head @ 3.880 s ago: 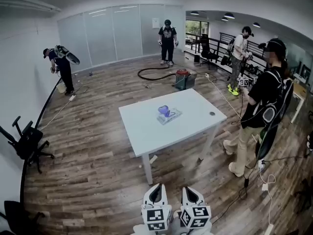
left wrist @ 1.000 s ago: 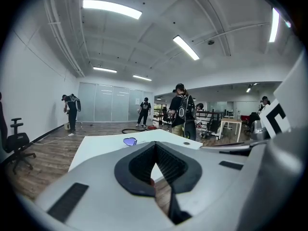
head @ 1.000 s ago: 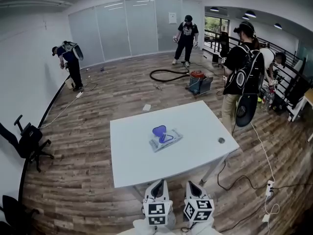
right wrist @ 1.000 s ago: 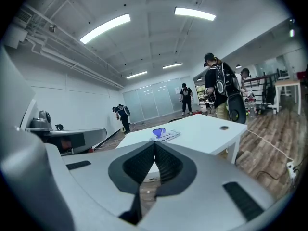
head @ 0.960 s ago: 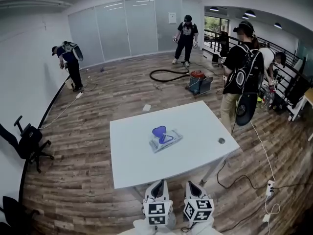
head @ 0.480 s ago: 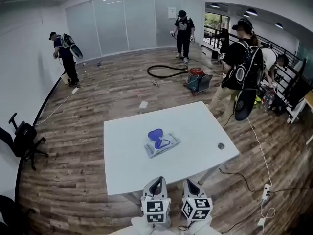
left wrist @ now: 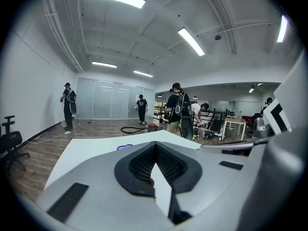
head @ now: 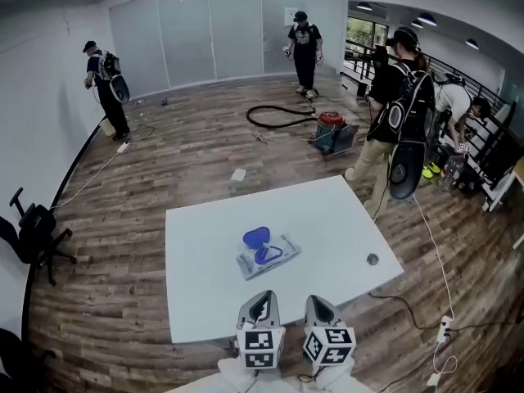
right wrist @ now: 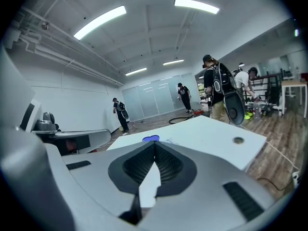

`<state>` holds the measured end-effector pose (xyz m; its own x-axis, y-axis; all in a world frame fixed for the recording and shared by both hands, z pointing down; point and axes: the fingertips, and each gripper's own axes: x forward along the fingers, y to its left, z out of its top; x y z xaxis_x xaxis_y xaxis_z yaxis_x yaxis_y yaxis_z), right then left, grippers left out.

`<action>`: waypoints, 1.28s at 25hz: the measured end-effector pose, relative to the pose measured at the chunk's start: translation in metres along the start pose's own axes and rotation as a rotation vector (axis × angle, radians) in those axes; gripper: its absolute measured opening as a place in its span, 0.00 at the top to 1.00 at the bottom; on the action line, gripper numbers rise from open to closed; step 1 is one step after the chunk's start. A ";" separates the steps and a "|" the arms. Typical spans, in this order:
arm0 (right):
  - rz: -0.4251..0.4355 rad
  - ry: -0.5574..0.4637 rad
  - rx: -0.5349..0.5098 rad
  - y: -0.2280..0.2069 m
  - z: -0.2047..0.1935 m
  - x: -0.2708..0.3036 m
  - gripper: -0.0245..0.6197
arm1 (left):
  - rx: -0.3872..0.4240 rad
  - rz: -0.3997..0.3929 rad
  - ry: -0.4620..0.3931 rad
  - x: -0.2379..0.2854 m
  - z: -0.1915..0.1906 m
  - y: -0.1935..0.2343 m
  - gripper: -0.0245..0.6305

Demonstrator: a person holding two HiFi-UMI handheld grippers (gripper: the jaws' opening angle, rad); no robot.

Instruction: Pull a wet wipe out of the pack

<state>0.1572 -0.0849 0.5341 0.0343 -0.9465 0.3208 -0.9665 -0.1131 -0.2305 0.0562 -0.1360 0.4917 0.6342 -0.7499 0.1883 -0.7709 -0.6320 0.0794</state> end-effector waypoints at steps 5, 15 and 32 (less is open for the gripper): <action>0.012 0.021 0.031 -0.012 0.002 0.025 0.95 | 0.012 -0.008 -0.005 0.024 0.005 0.003 0.97; 0.052 0.048 0.030 -0.006 0.004 0.058 0.95 | -0.003 0.045 0.010 0.047 0.001 0.028 0.97; 0.143 0.110 0.011 -0.004 0.016 0.092 0.95 | -0.036 0.083 0.051 0.072 0.001 0.029 0.97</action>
<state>0.1683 -0.1769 0.5496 -0.1315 -0.9147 0.3822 -0.9567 0.0161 -0.2907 0.0800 -0.2089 0.5063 0.5648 -0.7880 0.2451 -0.8229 -0.5600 0.0961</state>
